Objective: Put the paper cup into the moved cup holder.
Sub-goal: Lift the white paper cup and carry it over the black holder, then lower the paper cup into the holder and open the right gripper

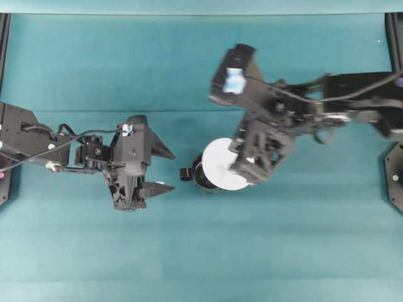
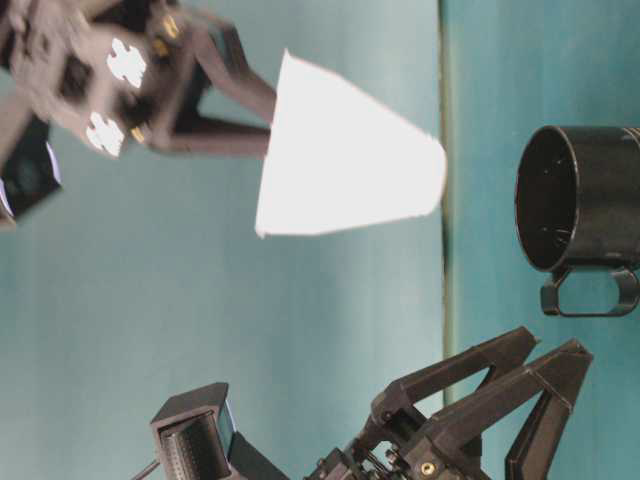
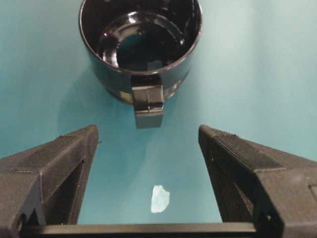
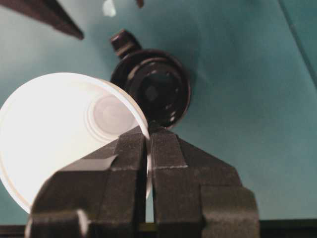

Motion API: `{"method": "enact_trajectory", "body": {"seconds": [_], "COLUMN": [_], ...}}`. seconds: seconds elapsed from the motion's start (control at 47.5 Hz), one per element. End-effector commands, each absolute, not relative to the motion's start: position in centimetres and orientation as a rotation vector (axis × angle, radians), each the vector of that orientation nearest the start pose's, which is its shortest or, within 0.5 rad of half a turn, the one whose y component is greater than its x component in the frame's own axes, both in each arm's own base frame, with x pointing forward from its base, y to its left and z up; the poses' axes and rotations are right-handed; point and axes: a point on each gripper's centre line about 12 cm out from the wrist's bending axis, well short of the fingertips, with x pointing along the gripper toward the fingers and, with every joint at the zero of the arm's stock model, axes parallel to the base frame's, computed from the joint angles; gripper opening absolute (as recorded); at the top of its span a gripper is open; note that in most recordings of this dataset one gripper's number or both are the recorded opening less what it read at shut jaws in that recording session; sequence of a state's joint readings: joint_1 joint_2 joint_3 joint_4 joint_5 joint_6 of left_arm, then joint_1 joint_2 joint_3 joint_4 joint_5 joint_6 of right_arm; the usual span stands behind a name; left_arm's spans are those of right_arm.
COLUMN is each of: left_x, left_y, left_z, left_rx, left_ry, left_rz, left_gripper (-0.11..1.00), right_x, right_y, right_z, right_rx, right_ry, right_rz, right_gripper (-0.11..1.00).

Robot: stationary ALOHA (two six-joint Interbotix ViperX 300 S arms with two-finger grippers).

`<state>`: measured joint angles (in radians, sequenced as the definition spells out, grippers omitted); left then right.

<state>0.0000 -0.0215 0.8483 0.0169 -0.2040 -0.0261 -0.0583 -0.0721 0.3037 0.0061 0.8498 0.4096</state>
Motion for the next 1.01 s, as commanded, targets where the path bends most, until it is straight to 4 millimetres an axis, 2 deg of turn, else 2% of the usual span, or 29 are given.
{"method": "enact_trajectory", "body": {"seconds": [0.0,0.252,0.526,0.989], "left_x": [35.4,35.3,35.4,35.4], "left_y": [-0.2,-0.2,-0.4,-0.6], "left_z": [14.6,14.5,14.6,14.6], "left_rx": [-0.009,-0.009,-0.007,-0.005], "left_ry": [0.597,0.598,0.598,0.595], "left_rz": [-0.005,-0.004,-0.011,-0.017], "left_gripper": [0.82,0.82,0.82,0.82], "right_x": [39.2,40.0,41.0,41.0], "right_y": [-2.7,-3.2,-3.3,-3.4], "right_z": [26.0,23.1,20.3,18.9], "right_rx": [0.414,0.412,0.406,0.403], "right_ry": [1.041,1.106,1.100,1.150], "right_rz": [-0.282,-0.306,-0.304,-0.315], "right_gripper": [0.02,0.02,0.02,0.02]}}
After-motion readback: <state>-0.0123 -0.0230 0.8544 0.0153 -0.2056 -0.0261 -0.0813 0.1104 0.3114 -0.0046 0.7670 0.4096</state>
